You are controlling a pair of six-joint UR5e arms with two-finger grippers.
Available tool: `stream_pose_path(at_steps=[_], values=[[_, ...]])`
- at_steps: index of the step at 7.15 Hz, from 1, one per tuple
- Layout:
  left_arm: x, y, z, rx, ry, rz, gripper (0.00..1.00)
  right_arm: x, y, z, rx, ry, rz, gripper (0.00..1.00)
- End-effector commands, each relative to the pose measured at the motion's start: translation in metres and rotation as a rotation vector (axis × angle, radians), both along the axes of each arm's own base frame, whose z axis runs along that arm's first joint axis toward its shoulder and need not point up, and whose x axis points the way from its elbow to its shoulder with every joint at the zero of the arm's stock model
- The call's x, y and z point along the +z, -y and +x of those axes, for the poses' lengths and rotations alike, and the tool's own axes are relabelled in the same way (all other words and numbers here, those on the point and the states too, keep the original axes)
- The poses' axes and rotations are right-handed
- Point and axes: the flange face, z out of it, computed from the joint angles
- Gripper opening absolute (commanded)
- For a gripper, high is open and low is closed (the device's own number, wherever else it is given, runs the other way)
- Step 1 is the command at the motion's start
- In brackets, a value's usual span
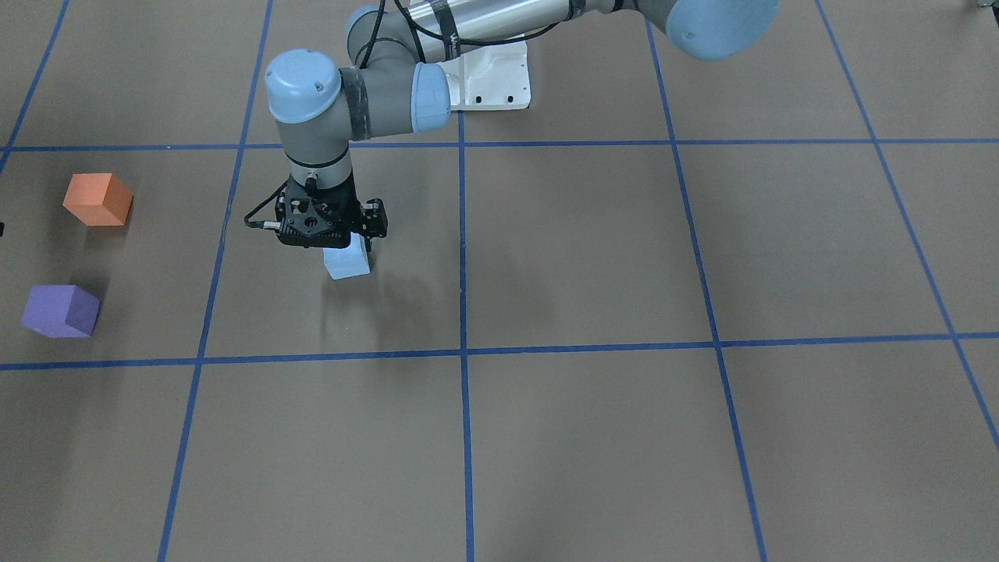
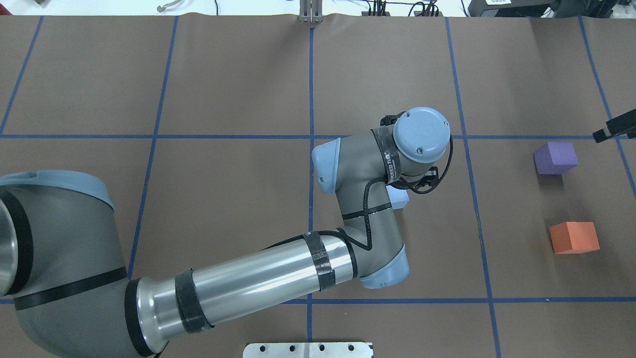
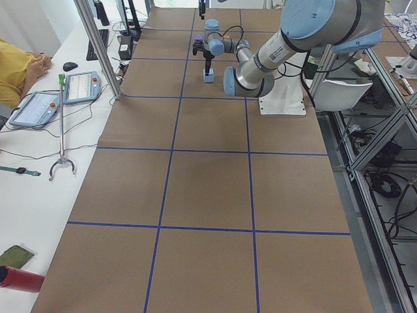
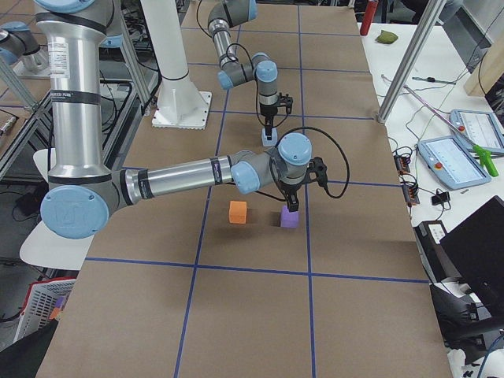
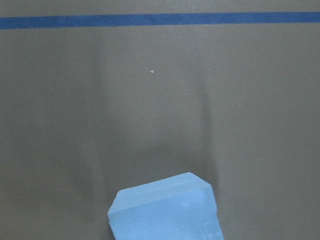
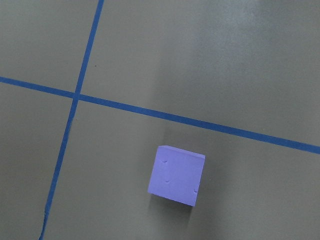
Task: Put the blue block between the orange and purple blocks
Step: 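Set the cube down mid-table with the left gripper while the right arm reaches in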
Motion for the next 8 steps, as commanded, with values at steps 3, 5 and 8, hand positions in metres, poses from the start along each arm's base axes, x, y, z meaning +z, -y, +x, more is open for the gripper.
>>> stream_pose_path(at_steps=[3, 5, 8], values=[[0.016, 0.023, -0.152, -0.004, -0.02, -0.093, 0.99, -0.076, -0.002, -0.153, 0.162, 0.018, -0.09, 1.0], [0.12, 0.004, -0.247, -0.023, -0.032, -0.047, 0.99, -0.119, -0.018, -0.23, 0.158, 0.034, -0.092, 1.0], [0.186, -0.004, -0.292, 0.032, -0.012, -0.044, 0.99, -0.175, -0.054, -0.321, 0.153, 0.061, -0.067, 1.0]])
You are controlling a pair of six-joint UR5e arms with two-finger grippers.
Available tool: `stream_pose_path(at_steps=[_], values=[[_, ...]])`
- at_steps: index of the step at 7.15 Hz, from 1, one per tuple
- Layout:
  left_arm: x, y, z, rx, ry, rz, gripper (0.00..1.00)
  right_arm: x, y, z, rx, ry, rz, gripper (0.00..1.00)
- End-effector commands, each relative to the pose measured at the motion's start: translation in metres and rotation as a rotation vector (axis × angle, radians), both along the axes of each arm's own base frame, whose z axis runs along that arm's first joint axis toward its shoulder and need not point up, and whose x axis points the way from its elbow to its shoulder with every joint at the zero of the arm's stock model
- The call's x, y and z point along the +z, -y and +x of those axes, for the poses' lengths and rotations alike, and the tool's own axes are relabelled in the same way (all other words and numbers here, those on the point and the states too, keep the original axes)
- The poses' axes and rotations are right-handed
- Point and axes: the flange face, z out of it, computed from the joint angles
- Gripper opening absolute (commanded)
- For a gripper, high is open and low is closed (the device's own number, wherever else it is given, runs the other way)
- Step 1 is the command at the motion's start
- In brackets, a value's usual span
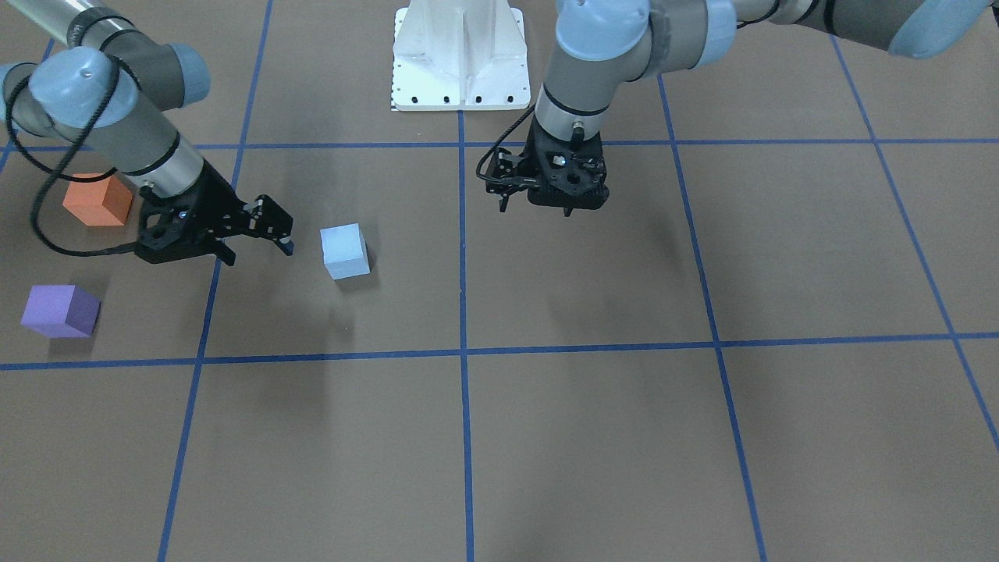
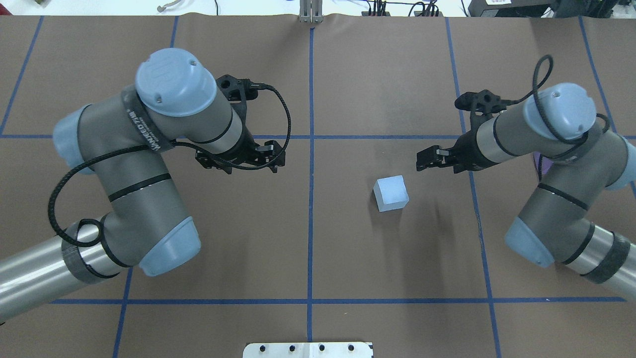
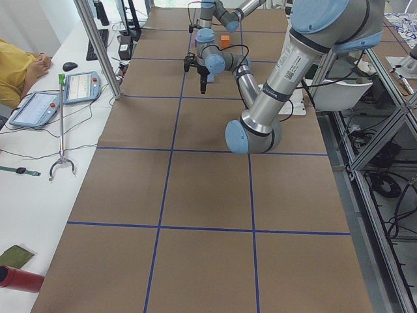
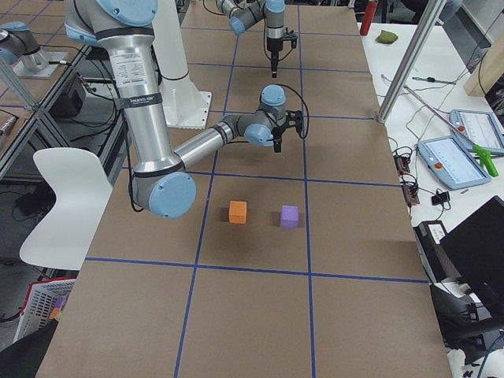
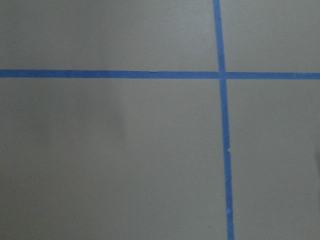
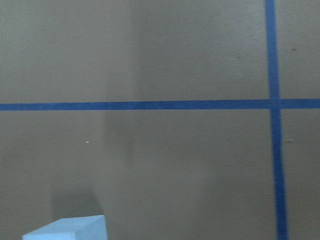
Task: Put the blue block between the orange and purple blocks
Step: 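Grasp the light blue cube with the right gripper while the left gripper withdraws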
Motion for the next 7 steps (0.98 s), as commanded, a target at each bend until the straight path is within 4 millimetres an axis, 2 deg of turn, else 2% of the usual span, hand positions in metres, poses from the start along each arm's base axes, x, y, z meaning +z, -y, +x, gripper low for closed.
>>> stream_pose_path(at_steps=[1, 2, 3, 5, 7], values=[[0.025, -0.006, -0.016, 0.005, 0.01, -0.018, 0.99, -0.034, -0.014, -0.039, -0.032, 0.008, -0.003, 0.99], [0.027, -0.01, -0.018, 0.004, 0.007, -0.022, 0.99, -0.043, -0.019, -0.053, -0.05, 0.009, 0.001, 0.99], [0.028, -0.012, -0.017, 0.007, 0.008, -0.024, 0.99, -0.042, -0.026, -0.064, -0.058, 0.001, 0.006, 0.99], [0.03, -0.012, -0.016, 0.007, 0.011, -0.026, 1.0, -0.039, -0.039, -0.076, -0.05, -0.021, 0.029, 0.99], [0.03, -0.012, -0.016, 0.007, 0.011, -0.026, 1.0, -0.038, -0.039, -0.078, -0.035, -0.06, 0.023, 0.98]])
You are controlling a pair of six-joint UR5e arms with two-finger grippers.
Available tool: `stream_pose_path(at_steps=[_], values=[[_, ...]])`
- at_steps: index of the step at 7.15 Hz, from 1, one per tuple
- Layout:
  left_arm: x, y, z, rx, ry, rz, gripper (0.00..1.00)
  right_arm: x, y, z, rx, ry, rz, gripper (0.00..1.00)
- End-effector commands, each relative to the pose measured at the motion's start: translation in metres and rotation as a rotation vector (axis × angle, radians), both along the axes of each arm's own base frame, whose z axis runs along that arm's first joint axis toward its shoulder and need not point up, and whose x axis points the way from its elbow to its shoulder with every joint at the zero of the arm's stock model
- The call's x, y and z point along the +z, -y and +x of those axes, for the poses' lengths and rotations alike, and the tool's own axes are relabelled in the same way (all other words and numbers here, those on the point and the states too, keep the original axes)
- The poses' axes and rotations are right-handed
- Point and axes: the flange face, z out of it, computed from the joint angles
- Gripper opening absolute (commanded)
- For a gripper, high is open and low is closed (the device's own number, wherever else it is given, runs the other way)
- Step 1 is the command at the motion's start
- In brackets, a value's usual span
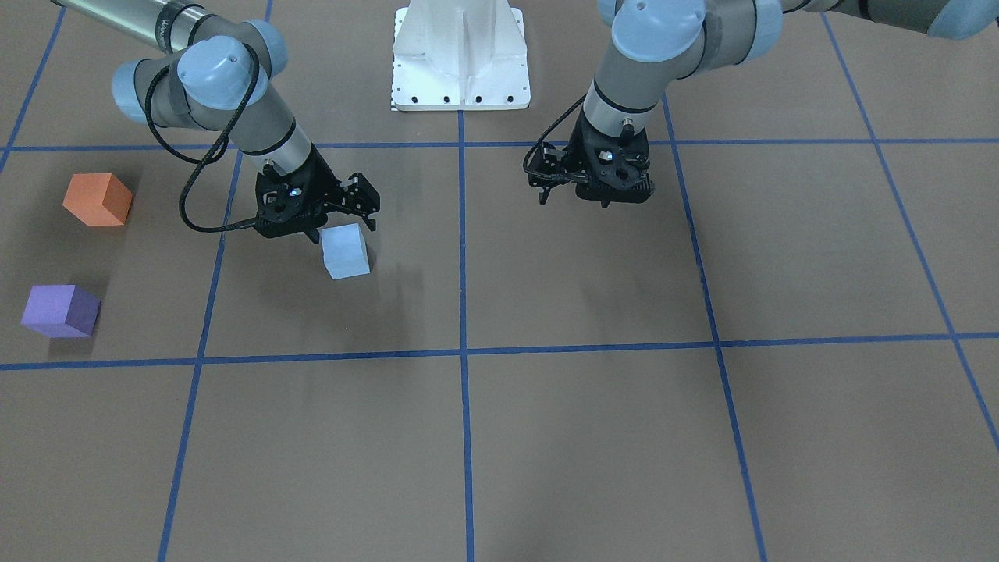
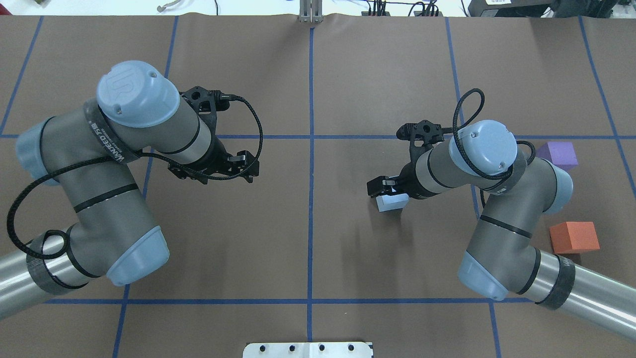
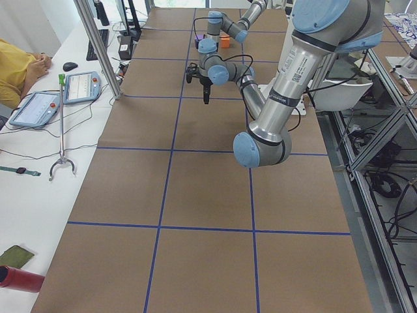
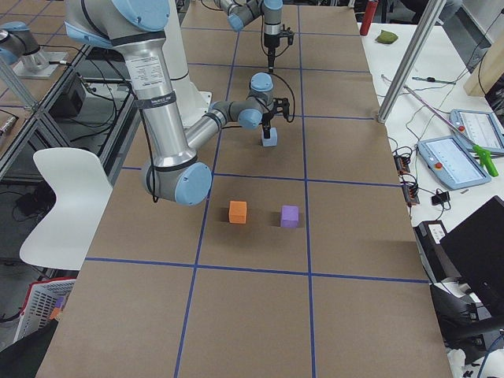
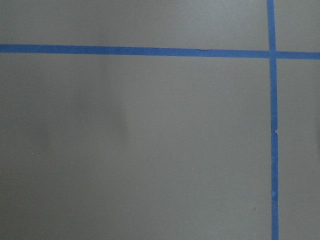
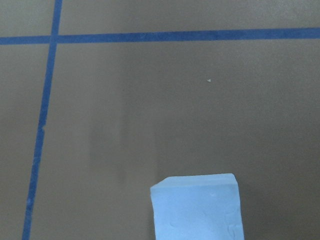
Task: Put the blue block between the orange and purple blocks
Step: 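Grasp the light blue cube with the right gripper while the left gripper withdraws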
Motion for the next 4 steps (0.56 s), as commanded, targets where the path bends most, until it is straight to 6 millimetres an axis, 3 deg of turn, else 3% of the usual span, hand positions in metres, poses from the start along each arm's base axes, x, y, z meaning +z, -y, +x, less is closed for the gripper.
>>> stream_pose_path(at_steps=[1, 4], values=[[0.0, 0.0, 0.0, 0.0, 0.001, -0.001, 0.99, 0.003, 0.002, 0.002, 0.02, -0.032, -0.003, 0.95], [0.006, 0.001, 0.004, 0.003, 0.011, -0.008, 1.0, 0.012, -0.004, -0.011, 0.033, -0.082, 0.025, 0.94]])
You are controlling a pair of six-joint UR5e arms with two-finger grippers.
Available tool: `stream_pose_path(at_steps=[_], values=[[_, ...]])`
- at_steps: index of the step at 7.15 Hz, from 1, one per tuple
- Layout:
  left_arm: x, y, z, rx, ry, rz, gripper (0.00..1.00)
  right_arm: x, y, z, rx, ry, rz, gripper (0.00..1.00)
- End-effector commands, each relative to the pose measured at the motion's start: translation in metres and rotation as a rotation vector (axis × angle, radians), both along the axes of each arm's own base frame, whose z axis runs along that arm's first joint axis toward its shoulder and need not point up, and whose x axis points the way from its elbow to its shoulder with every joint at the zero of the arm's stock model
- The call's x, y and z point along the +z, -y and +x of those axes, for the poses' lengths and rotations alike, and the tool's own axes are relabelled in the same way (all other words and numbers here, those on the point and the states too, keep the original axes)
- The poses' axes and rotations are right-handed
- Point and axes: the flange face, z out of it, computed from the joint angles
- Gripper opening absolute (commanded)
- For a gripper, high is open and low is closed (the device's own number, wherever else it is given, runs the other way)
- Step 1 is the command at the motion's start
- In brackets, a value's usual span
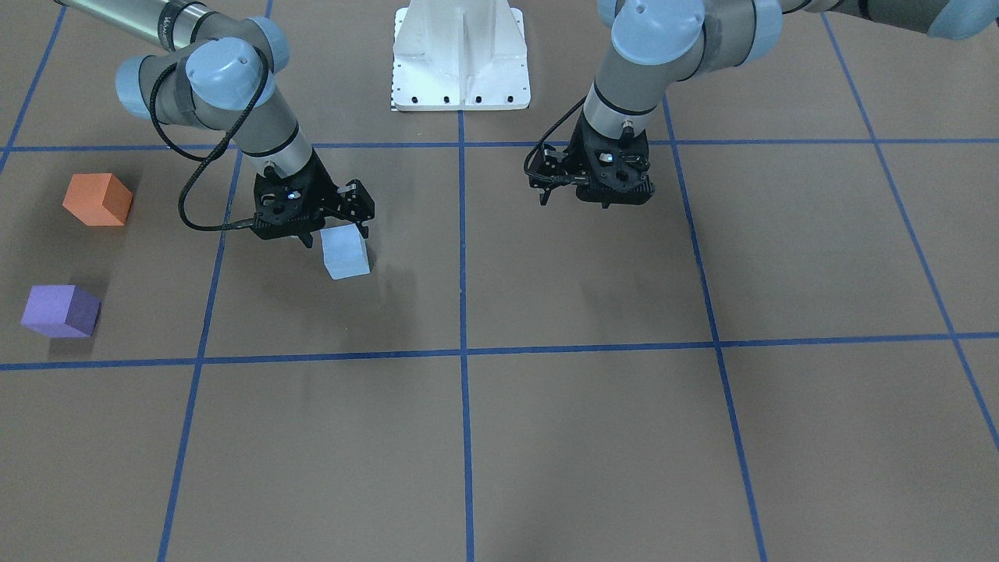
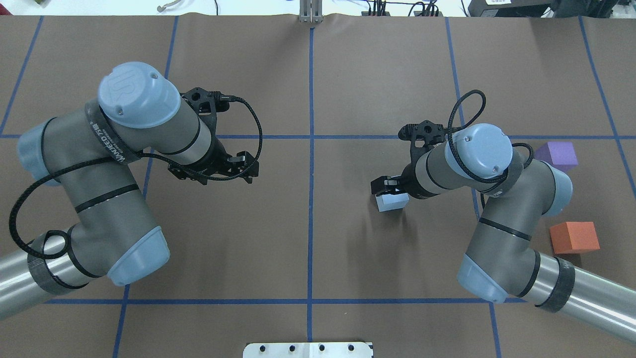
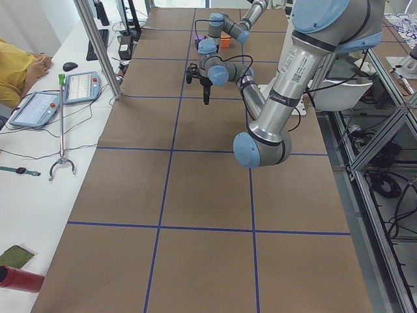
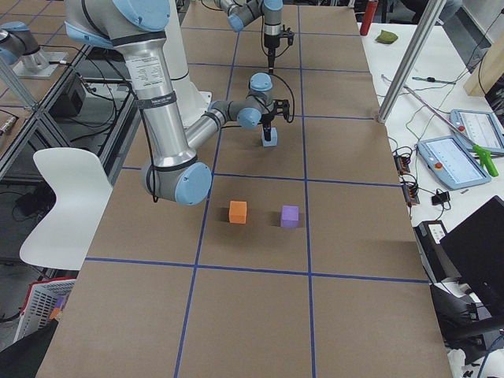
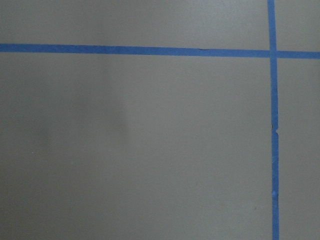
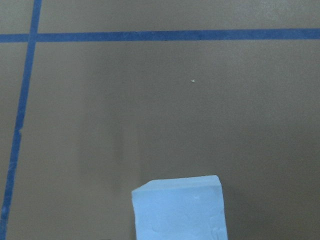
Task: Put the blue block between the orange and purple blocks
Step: 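Grasp the light blue cube with the right gripper while the left gripper withdraws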
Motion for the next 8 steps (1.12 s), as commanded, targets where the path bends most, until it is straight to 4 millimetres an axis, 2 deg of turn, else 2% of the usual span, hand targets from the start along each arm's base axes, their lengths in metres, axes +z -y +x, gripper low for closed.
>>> stream_pose_path(at_steps=[1, 4, 5, 6, 7, 8], values=[[0.002, 0.0, 0.002, 0.001, 0.005, -0.003, 1.0, -0.001, -0.008, -0.016, -0.002, -0.022, 0.023, 0.94], [0.024, -0.003, -0.003, -0.002, -0.022, 0.011, 1.0, 0.009, -0.008, -0.029, 0.009, -0.053, 0.035, 0.91], [0.025, -0.004, -0.001, -0.006, -0.025, 0.007, 1.0, 0.008, 0.0, -0.041, 0.014, -0.062, 0.035, 0.89], [0.025, -0.004, -0.001, -0.006, -0.027, 0.008, 1.0, 0.007, 0.001, -0.043, 0.014, -0.062, 0.035, 0.89], [0.025, -0.004, -0.001, -0.006, -0.027, 0.008, 1.0, 0.01, 0.001, -0.043, 0.014, -0.067, 0.032, 0.85], [0.025, -0.004, -0.001, -0.006, -0.025, 0.007, 1.0, 0.01, 0.001, -0.044, 0.014, -0.067, 0.032, 0.77]])
